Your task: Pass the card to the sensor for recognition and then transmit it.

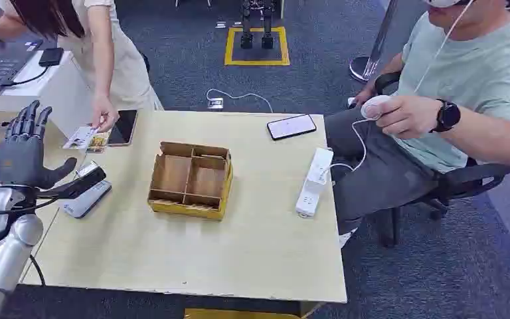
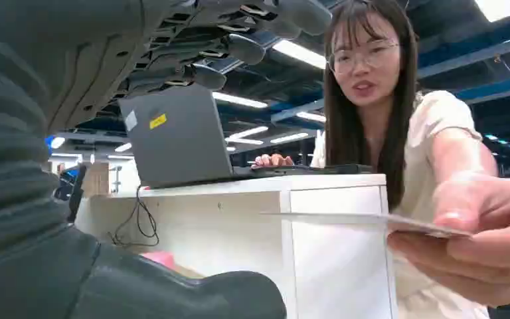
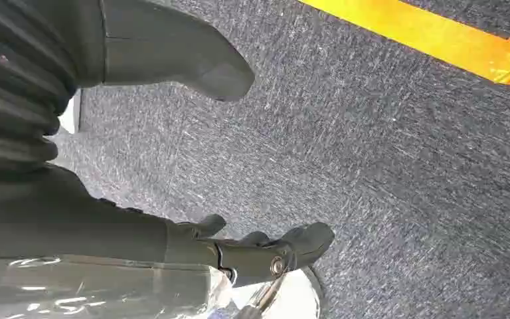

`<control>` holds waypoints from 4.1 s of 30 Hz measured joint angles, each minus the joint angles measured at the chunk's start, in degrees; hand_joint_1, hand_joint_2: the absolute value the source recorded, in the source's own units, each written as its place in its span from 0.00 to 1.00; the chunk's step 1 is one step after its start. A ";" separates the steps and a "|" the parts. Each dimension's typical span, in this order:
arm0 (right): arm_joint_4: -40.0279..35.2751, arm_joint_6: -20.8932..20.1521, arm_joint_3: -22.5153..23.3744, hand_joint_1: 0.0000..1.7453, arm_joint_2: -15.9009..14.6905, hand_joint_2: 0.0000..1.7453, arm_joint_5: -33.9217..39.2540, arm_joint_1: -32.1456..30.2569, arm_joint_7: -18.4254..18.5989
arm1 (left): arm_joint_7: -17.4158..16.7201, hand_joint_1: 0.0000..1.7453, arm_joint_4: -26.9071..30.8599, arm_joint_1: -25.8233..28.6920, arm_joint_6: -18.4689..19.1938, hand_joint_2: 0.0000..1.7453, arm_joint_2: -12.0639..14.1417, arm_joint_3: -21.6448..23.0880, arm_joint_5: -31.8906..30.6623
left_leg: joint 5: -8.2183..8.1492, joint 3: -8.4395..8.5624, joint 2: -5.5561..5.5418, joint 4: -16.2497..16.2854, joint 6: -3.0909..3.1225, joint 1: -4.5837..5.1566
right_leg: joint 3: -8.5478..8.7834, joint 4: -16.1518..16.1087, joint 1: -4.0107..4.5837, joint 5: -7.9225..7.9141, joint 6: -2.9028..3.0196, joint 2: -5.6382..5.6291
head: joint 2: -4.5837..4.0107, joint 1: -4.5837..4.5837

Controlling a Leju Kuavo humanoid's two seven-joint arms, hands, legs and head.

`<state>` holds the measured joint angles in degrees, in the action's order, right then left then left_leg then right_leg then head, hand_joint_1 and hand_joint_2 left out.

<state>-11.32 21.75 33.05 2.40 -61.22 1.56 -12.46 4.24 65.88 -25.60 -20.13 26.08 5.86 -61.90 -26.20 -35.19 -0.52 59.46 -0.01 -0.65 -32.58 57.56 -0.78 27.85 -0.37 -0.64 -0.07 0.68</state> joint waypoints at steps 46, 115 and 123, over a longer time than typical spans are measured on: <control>0.00 0.00 1.53 0.00 0.33 1.00 -2.56 -0.17 0.00 | 3.54 1.00 3.50 7.44 0.26 1.00 0.02 -2.49 3.96 | -0.02 -0.04 0.08 -0.02 -0.02 -0.01 | 0.05 0.00 0.00 0.02 0.01 0.00 | 0.02 0.02; -0.02 0.00 5.75 0.00 0.48 1.00 -6.36 0.21 -1.38 | -4.59 1.00 -21.75 -1.77 -16.79 1.00 -5.20 -3.19 -18.36 | 0.02 -0.05 0.10 -0.01 -0.02 0.00 | 0.04 0.01 0.00 -0.01 0.00 -0.05 | 0.00 0.02; -0.02 0.04 5.99 0.00 0.52 1.00 -6.75 0.26 -1.57 | -6.91 1.00 -22.73 -1.75 -16.79 1.00 -4.83 -3.96 -22.36 | 0.02 -0.05 0.10 -0.01 -0.02 0.00 | 0.05 0.02 0.00 -0.01 0.00 -0.07 | 0.00 0.02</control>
<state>-11.34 21.79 39.04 2.93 -67.98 1.82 -14.03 -2.67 43.15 -27.34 -36.92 21.24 1.90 -84.26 -26.19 -35.24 -0.43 59.45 -0.02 -0.65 -32.52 57.58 -0.78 27.83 -0.36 -0.71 -0.07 0.70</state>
